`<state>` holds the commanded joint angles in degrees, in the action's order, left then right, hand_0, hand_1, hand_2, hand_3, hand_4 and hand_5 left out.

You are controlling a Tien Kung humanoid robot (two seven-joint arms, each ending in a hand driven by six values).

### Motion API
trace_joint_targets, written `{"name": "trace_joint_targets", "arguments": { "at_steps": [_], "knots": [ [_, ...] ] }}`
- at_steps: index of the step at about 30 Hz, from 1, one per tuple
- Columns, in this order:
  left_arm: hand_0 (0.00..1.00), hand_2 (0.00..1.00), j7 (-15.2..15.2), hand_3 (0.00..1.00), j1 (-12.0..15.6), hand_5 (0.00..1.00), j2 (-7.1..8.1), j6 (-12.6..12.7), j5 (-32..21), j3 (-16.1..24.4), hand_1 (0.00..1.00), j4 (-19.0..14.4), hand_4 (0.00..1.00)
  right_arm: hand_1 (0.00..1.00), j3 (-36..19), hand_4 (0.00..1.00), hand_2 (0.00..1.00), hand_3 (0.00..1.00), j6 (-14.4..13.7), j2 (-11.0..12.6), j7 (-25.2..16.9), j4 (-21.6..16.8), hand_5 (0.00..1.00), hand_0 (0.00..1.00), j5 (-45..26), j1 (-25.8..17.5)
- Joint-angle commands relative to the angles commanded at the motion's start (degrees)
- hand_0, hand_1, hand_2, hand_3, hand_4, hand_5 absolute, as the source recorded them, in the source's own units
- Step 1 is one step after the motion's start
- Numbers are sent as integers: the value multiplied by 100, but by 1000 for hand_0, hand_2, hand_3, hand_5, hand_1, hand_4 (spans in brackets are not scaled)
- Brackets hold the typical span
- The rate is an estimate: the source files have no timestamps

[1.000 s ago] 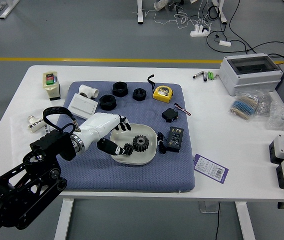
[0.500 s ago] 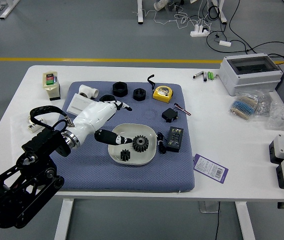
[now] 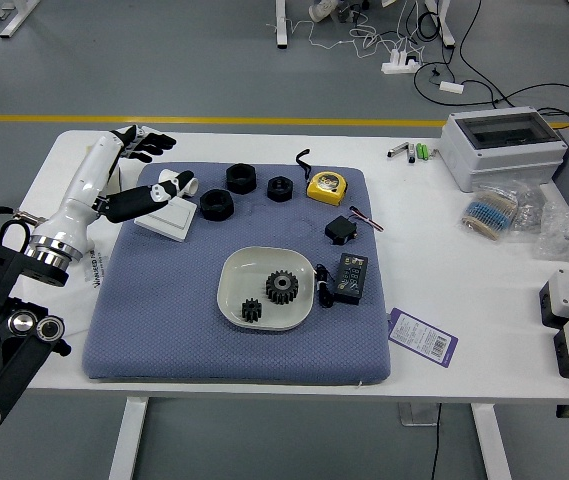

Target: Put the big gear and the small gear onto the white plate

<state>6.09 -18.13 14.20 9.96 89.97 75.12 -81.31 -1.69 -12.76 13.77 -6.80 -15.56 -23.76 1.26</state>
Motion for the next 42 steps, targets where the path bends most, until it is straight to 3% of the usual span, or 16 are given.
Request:
{"name": "trace_joint_targets", "arguments": {
  "at_steps": [1, 6, 7, 12, 13, 18, 19, 26, 42],
  "knots": [
    [625, 735, -8, 683, 17, 569, 10, -46, -223, 57, 657, -9, 856, 642, 3, 748, 740, 547, 0, 2, -1, 0, 702, 621, -2, 1],
    [625, 735, -65, 683, 178, 569, 159, -333, -1429, 560, 657, -59, 856, 642, 30, 748, 740, 547, -5, 21, 2, -2, 702, 621, 29, 11],
    [732, 808, -126, 788, 220, 777, 214, -443, -1652, 699, 730, -57, 894, 641, 49, 748, 740, 547, -7, 27, 4, -3, 702, 620, 25, 19],
    [732, 808, -279, 788, 335, 777, 372, -773, -2881, 1028, 730, -15, 894, 641, 46, 748, 740, 547, -9, 47, 13, -10, 702, 620, 35, 60],
    [792, 888, -296, 844, 347, 971, 384, -827, -3105, 1070, 803, -5, 962, 641, 47, 747, 740, 547, -10, 48, 15, -10, 704, 620, 36, 68],
    [792, 888, -252, 844, 362, 971, 371, -975, -4249, 1220, 803, 19, 962, 641, 83, 747, 740, 547, -14, 52, 20, -12, 704, 620, 30, 107],
    [858, 981, -237, 893, 361, 998, 369, -983, -4376, 1227, 867, 22, 984, 642, 83, 746, 739, 546, -14, 53, 19, -12, 704, 620, 30, 110],
    [877, 998, -154, 925, 339, 998, 349, -991, -4539, 1346, 899, 74, 994, 642, 40, 746, 738, 546, -11, 59, -1, -15, 703, 621, 12, 151],
    [915, 998, -155, 930, 392, 998, 356, -1035, -4331, 1529, 913, -2, 998, 642, -6, 744, 738, 545, -3, 75, -7, -17, 703, 621, 26, 196]
  ]
}}
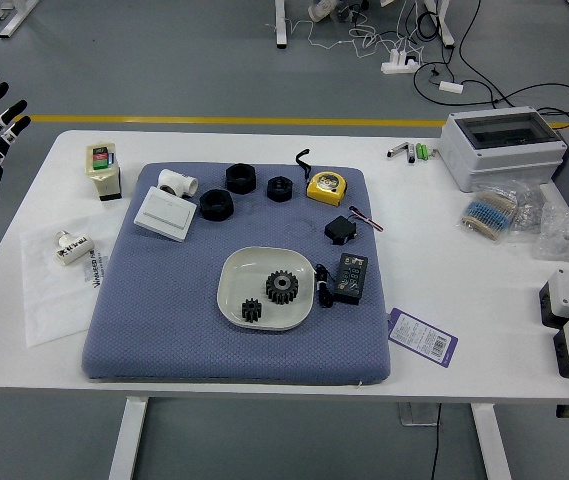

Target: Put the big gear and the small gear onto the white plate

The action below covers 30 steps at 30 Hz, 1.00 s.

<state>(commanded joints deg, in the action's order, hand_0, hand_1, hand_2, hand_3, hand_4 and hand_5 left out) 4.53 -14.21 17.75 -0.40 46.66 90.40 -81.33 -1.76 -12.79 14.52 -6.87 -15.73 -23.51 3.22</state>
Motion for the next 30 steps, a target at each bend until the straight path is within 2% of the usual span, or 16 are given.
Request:
{"name": "trace_joint_targets", "arguments": {
  "at_steps": [5, 30],
  "knots": [
    [909, 998, -3, 932, -64, 998, -4, -28, 58, -38, 908, -8, 998, 642, -4, 742, 737, 545, 3, -2, -3, 3, 702, 620, -2, -1],
    [897, 998, -119, 931, 27, 998, 23, -45, 367, -21, 891, -94, 998, 642, 25, 741, 737, 544, 12, -2, -14, 3, 700, 620, -22, -26]
  ]
}}
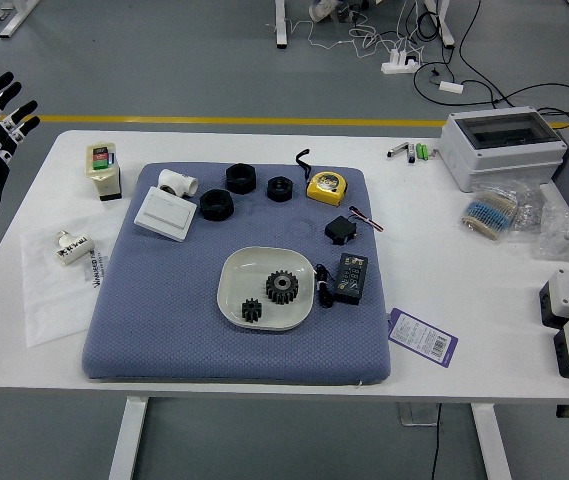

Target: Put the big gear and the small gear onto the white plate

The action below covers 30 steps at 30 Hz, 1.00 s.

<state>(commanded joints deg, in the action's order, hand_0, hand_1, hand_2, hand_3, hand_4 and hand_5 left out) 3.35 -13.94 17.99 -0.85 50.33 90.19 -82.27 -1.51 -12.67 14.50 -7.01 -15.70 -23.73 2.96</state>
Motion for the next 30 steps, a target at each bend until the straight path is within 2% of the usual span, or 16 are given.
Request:
{"name": "trace_joint_targets", "arguments": {
  "at_steps": [15, 30],
  "knots": [
    [896, 998, 23, 927, 81, 998, 6, 55, 32, 17, 885, 34, 998, 641, 69, 739, 737, 544, -6, -10, 7, -6, 700, 620, 4, -84],
    [897, 998, 41, 926, 52, 998, 13, 106, 38, 42, 883, 55, 998, 641, -14, 739, 736, 544, 0, -9, 8, -4, 701, 620, 8, -51]
  ]
}}
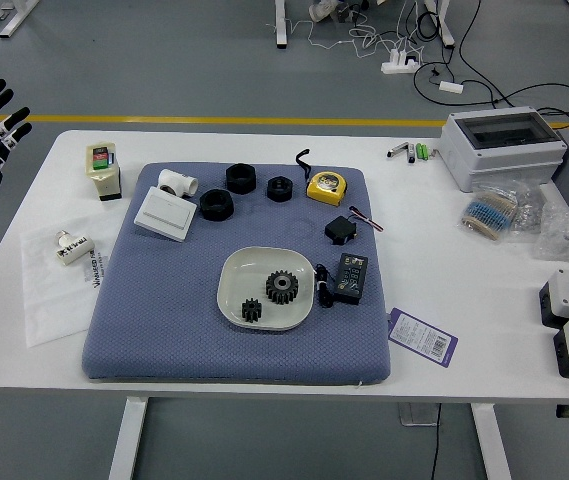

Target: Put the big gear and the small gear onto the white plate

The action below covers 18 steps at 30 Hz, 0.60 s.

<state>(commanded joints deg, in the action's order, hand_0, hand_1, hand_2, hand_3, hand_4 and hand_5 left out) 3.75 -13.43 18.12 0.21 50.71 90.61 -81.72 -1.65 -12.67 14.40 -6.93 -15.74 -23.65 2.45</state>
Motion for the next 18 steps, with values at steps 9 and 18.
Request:
{"name": "trace_joint_targets", "arguments": {
  "at_steps": [9, 18],
  "knots": [
    [897, 998, 6, 926, -26, 998, -1, 15, 12, 12, 878, 11, 998, 641, -42, 740, 736, 544, 0, 0, -1, 2, 699, 619, 2, 30],
    [895, 996, 16, 926, -24, 998, 3, 42, 32, 35, 878, 20, 998, 641, -53, 741, 737, 544, 0, 2, -2, 3, 698, 619, 1, 41]
  ]
}}
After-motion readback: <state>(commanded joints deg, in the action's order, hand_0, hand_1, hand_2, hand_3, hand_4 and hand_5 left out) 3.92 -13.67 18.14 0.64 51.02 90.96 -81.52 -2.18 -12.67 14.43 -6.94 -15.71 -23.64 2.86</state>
